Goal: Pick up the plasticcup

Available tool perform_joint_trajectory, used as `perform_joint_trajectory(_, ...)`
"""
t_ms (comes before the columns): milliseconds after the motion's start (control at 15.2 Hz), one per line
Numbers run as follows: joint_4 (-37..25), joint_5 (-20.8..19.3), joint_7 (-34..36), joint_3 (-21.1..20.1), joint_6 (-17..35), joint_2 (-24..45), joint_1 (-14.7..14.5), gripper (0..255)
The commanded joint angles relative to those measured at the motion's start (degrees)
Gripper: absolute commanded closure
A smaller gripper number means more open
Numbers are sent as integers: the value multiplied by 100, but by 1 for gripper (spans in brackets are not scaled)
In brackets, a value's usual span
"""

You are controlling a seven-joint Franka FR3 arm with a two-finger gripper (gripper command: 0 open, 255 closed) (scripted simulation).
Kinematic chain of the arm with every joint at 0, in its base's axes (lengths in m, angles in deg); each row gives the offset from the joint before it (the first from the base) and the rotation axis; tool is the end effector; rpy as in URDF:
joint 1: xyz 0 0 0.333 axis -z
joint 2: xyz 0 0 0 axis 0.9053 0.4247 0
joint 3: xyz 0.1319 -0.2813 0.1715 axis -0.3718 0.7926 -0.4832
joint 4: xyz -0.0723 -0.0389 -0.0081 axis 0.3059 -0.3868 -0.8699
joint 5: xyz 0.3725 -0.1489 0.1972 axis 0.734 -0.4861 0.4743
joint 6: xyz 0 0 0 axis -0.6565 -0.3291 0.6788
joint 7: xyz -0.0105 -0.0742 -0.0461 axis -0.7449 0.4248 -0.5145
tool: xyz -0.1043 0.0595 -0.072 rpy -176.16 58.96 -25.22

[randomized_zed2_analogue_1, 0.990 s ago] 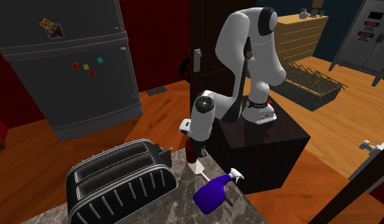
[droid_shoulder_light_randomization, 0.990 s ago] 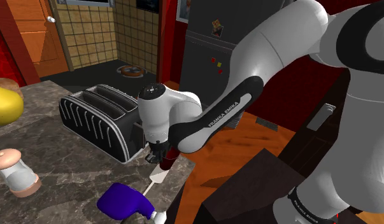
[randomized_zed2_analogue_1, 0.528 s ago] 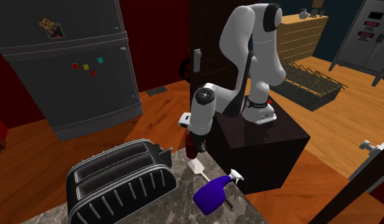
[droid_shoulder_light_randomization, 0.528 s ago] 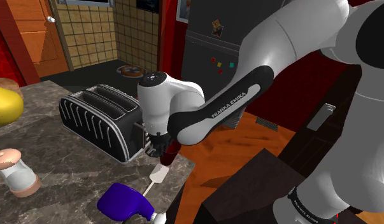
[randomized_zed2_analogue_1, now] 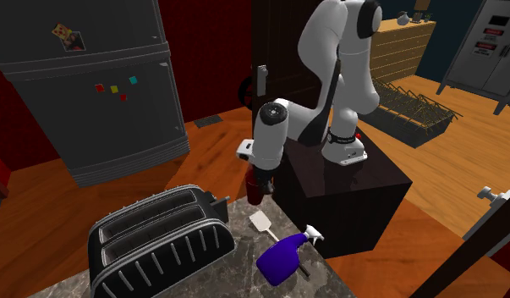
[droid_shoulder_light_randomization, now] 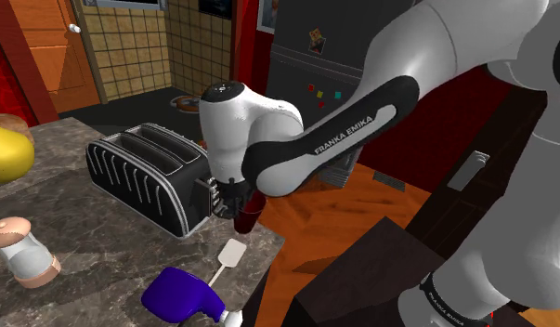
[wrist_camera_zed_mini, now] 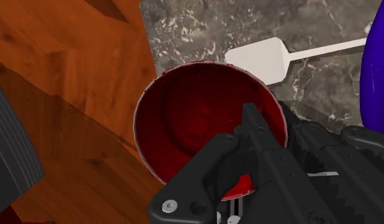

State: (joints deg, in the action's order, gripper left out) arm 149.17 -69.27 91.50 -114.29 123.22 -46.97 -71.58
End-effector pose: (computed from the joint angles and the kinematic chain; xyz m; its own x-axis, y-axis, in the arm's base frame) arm 0.4915 0.3506 0.2687 0.9711 0.2386 -0.0078 0.2361 -0.9553 0.1781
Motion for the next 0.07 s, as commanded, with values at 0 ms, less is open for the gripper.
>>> perform_joint_trajectory(0, -1, 25, -24, -7, -25, -29, 10, 255)
